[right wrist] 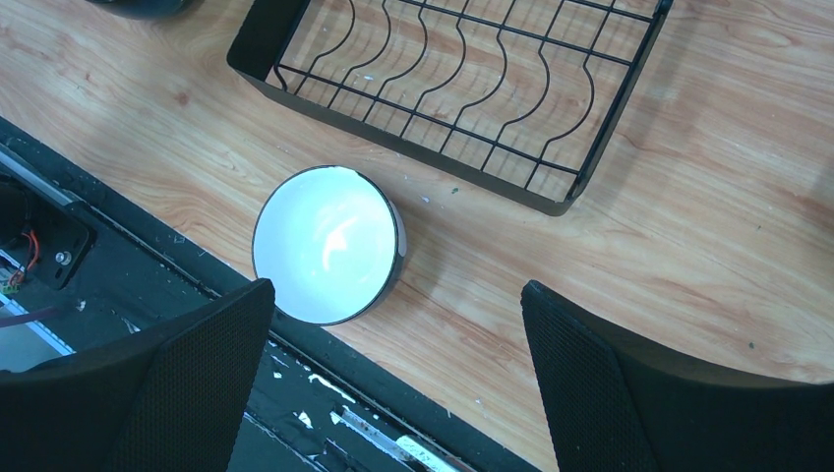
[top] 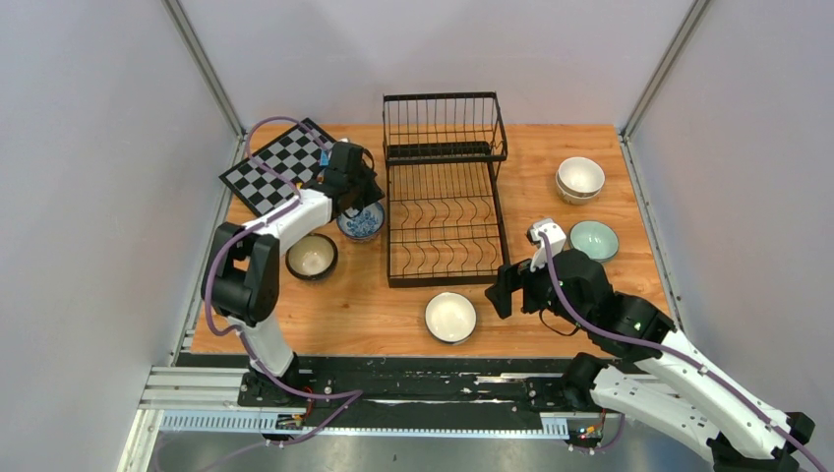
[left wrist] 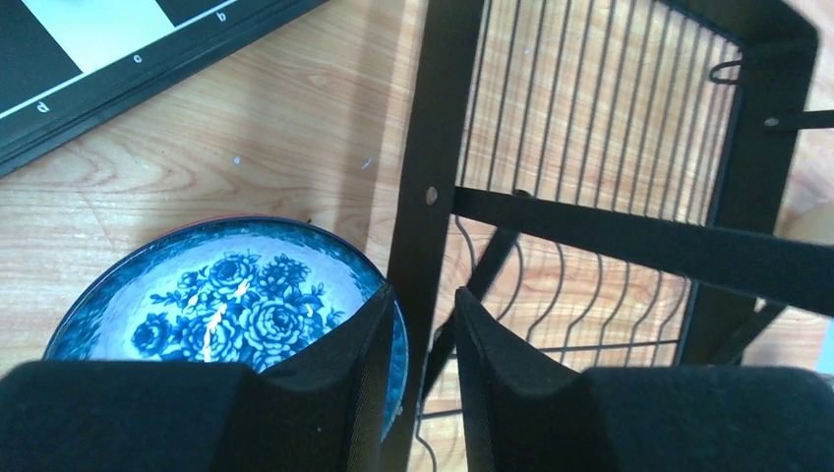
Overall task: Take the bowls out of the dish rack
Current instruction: Place the bowl with the bowl, then reset both arms
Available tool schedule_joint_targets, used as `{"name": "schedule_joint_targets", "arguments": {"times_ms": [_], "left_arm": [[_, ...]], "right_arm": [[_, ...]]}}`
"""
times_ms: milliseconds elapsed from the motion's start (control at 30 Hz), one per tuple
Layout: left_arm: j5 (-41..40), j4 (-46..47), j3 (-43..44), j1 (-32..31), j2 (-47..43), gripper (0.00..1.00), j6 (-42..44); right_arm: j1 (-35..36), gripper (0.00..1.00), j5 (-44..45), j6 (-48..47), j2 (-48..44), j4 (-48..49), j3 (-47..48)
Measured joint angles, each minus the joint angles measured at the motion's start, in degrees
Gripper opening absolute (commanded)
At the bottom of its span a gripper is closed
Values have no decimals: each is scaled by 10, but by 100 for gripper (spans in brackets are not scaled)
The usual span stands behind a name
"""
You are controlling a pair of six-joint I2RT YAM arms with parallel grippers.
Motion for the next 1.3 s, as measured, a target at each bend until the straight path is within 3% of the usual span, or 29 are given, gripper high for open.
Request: {"name": "schedule_joint_targets", "arguments": {"times_ms": [133,300,433,800,933,1067,1200,1300], "left_arm": [[-2,-2,-15,0,-52,39,6],[-8,0,-74,0,-166,61,23],[-19,-10,-137,-1,-267,71,54],[-117,-135,-216,-52,-529,95,154],[-158,-175,-275,-52,-619,100,171],[-175,-202,-297,-52,-647,100,175],[-175,-213,-297,-52,-642,100,170],[-167,-220,-296,-52,-630,100,165]], "right_arm": [[0,99,0,0,0,0,-1],[0,99,5,-3,-4,1,-2],[0,99,23,-11,-14,2,-2],[0,98,107,-50,-33,12,4],[0,98,119,-44,1,10,24],[-24,98,108,-20,80,10,59],[-99,98,87,12,150,12,99],[-188,98,77,43,151,13,103]]}}
